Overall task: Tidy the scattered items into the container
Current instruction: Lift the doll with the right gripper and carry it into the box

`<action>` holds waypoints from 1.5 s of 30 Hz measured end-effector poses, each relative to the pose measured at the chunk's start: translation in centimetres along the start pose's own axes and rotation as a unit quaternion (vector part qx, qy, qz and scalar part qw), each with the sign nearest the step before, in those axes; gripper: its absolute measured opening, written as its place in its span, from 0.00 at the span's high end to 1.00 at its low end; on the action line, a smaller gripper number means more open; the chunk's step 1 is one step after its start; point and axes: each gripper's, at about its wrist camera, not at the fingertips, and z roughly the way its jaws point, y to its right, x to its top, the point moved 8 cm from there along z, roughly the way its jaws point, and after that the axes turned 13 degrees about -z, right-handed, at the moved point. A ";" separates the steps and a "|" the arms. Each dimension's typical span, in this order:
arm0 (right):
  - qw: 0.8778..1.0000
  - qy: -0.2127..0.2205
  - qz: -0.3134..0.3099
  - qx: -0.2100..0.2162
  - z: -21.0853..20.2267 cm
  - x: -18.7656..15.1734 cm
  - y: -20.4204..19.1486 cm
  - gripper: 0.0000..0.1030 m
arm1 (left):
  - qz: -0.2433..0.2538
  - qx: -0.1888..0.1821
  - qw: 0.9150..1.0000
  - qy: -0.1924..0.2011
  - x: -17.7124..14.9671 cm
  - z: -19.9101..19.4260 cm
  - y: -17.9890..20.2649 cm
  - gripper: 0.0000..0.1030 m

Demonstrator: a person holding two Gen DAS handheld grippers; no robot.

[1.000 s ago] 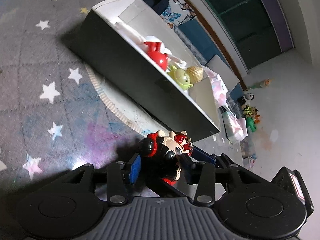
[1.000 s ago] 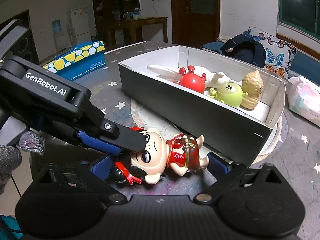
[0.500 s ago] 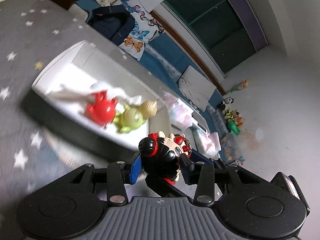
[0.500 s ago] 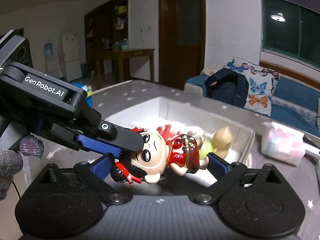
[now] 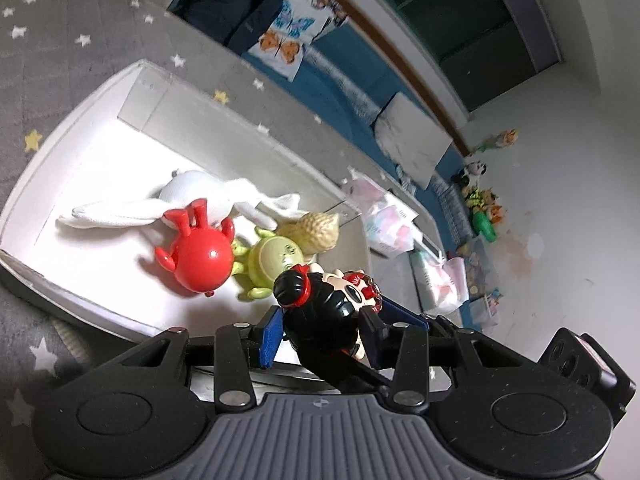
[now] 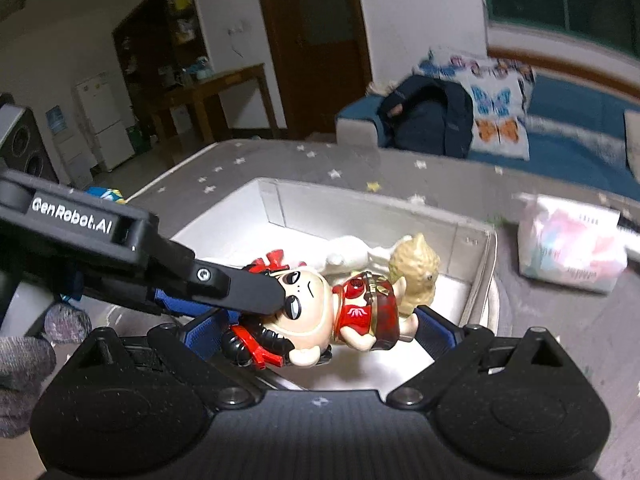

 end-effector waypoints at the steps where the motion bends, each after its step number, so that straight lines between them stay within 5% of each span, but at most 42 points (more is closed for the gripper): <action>1: 1.000 -0.006 0.006 0.001 0.5 -0.1 0.2 0.04 | -0.002 0.002 1.000 -0.004 0.2 0.2 -0.2 0.58; 17: 0.995 -0.071 0.069 0.010 4.0 -1.1 1.3 0.04 | -0.004 0.051 0.998 -0.048 2.2 2.3 -1.1 0.58; 31: 0.994 -0.100 0.047 -0.021 5.6 -0.7 0.3 0.04 | 0.033 0.079 0.994 -0.066 2.8 3.0 -1.4 0.58; 45: 0.991 -0.128 0.012 -0.030 8.1 -0.1 -0.1 0.04 | 0.018 0.093 0.993 -0.070 4.0 4.1 -2.9 0.58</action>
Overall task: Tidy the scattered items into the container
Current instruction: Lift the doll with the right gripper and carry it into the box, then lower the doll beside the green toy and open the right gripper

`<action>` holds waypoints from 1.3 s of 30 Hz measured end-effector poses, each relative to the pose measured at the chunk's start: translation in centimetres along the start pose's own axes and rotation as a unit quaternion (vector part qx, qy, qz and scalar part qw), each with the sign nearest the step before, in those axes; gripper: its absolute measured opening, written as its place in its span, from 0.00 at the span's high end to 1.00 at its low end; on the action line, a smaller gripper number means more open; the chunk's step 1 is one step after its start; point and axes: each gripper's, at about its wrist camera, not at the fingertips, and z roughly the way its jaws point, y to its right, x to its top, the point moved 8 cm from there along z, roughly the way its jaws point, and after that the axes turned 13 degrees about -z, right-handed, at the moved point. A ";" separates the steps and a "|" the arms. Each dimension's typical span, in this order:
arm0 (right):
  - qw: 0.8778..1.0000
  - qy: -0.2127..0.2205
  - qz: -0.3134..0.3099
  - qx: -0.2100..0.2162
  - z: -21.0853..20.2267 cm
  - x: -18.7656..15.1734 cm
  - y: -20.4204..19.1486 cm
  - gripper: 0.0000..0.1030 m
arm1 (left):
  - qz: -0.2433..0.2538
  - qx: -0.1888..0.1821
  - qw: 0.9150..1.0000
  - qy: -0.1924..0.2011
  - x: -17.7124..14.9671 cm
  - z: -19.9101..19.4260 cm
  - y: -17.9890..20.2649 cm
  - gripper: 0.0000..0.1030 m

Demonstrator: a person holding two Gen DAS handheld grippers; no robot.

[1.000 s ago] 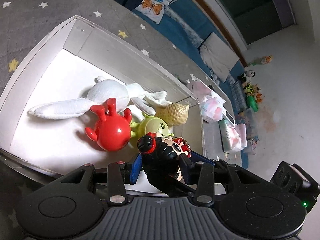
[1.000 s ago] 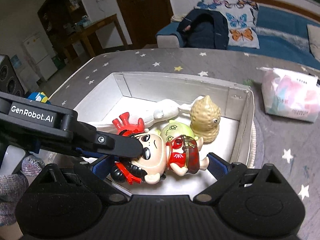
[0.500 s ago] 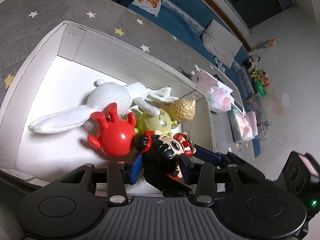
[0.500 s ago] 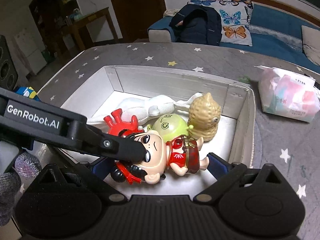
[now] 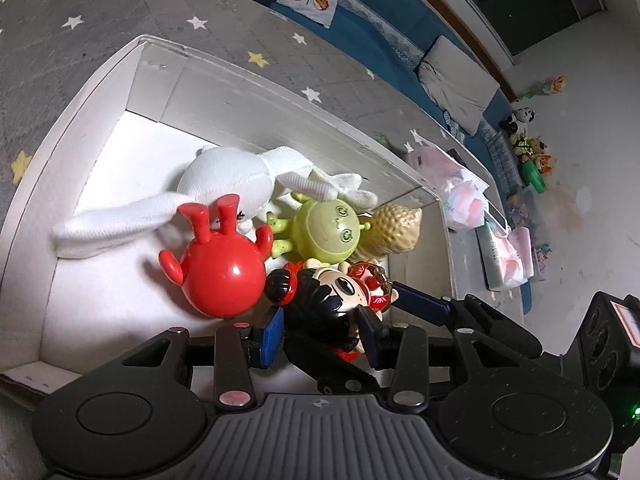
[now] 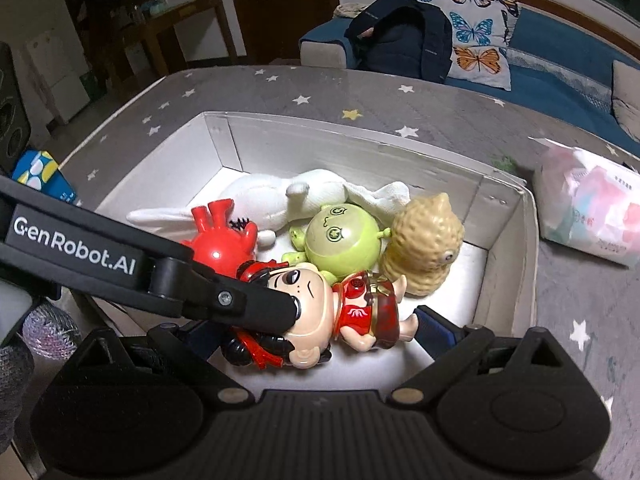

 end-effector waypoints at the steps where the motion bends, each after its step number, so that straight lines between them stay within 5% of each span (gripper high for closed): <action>1: 1.000 -0.001 -0.003 0.000 0.2 0.1 0.0 0.04 | -0.001 0.000 1.000 0.000 0.1 0.0 -0.1 0.58; 12: 0.999 -0.023 -0.022 0.015 0.9 0.5 0.0 0.03 | -0.008 -0.002 1.000 0.000 0.2 0.0 -0.6 0.58; 39: 1.000 0.004 -0.020 0.009 -0.5 0.0 0.6 0.03 | 0.020 0.024 0.998 0.050 -0.5 -2.8 -0.3 0.58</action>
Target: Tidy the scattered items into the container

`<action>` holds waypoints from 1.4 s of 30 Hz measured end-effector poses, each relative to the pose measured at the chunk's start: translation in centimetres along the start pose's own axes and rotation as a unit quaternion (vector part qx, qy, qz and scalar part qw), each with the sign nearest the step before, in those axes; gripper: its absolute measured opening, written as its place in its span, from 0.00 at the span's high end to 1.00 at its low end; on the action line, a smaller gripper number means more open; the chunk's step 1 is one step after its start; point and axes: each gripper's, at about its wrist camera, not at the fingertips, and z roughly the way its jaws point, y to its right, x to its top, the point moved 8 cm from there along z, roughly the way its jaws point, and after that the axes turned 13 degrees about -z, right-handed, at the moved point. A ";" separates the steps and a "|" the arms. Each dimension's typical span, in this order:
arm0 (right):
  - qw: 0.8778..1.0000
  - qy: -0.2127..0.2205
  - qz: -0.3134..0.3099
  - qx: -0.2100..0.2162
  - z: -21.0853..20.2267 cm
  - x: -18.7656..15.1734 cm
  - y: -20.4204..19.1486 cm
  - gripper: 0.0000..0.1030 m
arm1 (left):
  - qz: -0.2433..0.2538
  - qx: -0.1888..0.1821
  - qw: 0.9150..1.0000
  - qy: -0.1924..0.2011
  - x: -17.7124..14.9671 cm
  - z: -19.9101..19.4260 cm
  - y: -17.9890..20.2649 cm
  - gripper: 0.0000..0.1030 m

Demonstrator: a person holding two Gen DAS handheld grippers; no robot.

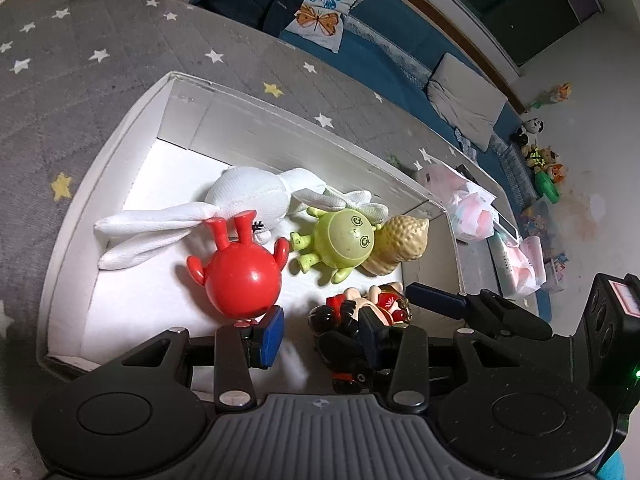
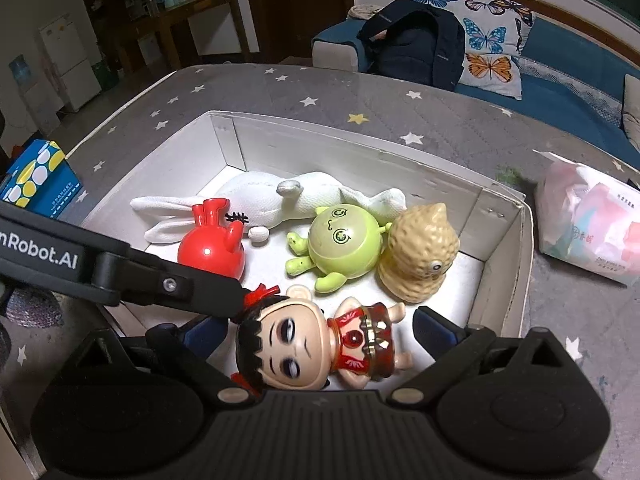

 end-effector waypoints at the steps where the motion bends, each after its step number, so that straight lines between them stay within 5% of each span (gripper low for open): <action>1: 1.000 0.001 -0.001 -0.001 -0.1 0.0 0.0 0.03 | 0.002 0.000 1.000 0.002 0.0 -0.2 0.0 0.58; 12: 0.998 0.049 -0.021 -0.021 -2.9 -0.4 -0.8 0.03 | 0.051 0.032 0.996 0.070 -1.1 -3.2 0.7 0.58; 20: 0.994 0.100 -0.016 -0.028 -6.1 -1.1 -1.8 0.00 | 0.102 0.056 0.984 0.133 -3.0 -6.0 2.0 0.58; 42: 0.975 0.210 -0.048 -0.052 -12.4 -5.9 -6.2 0.00 | 0.139 0.101 0.958 0.228 -8.8 -9.4 1.5 0.58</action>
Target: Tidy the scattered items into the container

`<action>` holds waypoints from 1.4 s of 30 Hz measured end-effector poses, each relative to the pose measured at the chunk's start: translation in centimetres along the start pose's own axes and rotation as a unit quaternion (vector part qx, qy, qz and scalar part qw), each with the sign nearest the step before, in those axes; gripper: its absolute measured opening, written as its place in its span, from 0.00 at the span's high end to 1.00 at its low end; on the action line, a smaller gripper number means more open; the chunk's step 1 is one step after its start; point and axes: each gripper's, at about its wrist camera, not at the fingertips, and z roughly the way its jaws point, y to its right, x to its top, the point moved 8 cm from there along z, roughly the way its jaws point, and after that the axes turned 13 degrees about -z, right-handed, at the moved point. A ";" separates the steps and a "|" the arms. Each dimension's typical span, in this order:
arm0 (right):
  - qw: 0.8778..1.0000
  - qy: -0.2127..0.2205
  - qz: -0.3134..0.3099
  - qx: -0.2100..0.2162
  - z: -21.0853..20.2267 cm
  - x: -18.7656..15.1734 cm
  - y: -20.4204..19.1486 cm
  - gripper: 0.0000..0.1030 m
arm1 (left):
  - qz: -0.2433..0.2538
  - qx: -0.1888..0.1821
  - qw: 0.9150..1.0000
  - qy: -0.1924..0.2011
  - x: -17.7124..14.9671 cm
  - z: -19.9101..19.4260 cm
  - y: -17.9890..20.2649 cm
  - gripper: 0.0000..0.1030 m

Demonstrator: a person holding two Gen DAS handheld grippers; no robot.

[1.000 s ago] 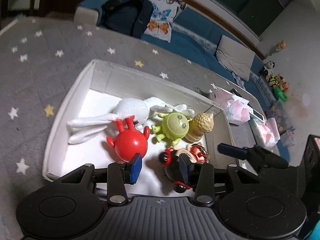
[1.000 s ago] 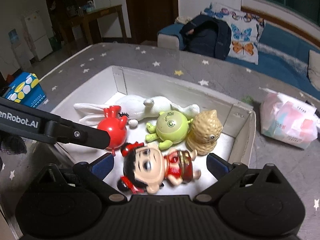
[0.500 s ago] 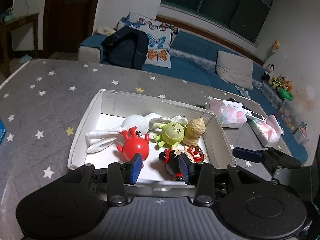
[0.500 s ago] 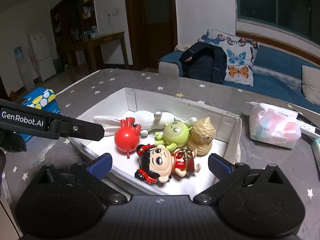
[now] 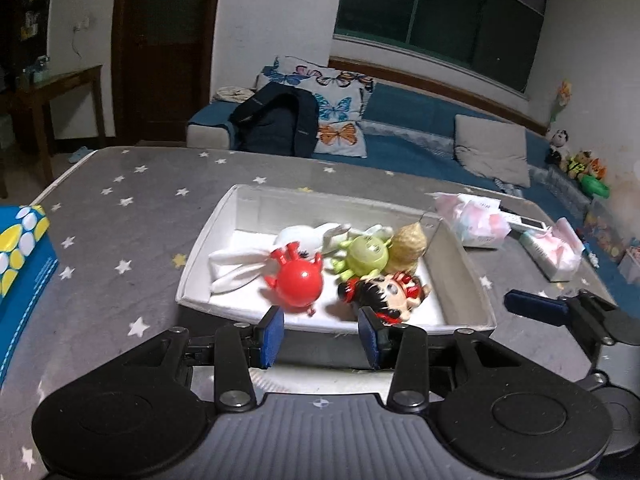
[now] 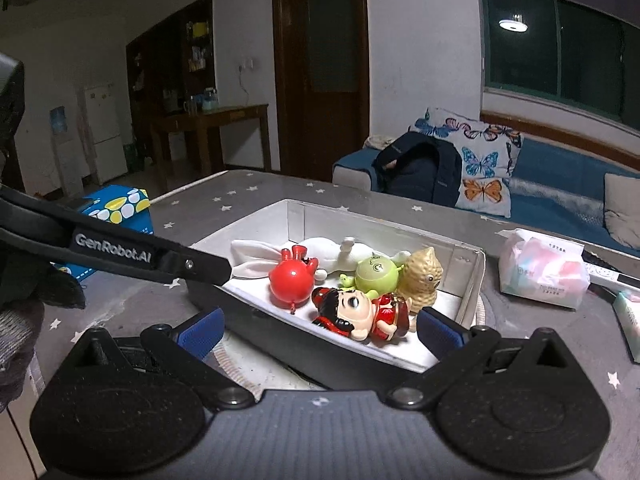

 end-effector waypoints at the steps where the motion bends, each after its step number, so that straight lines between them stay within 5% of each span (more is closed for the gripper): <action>1: 1.000 0.003 -0.001 0.000 -0.2 -0.1 -0.3 0.00 | -0.002 -0.001 1.000 0.001 -0.2 -0.1 -0.1 0.58; 17: 1.000 -0.001 0.018 -0.003 -1.3 -2.9 -2.5 0.00 | 0.010 0.032 0.999 -0.013 -4.2 0.1 -1.2 0.58; 42: 0.999 -0.031 0.036 0.007 0.0 -4.5 -3.2 0.00 | 0.021 0.055 0.998 -0.025 -6.1 0.9 -1.7 0.58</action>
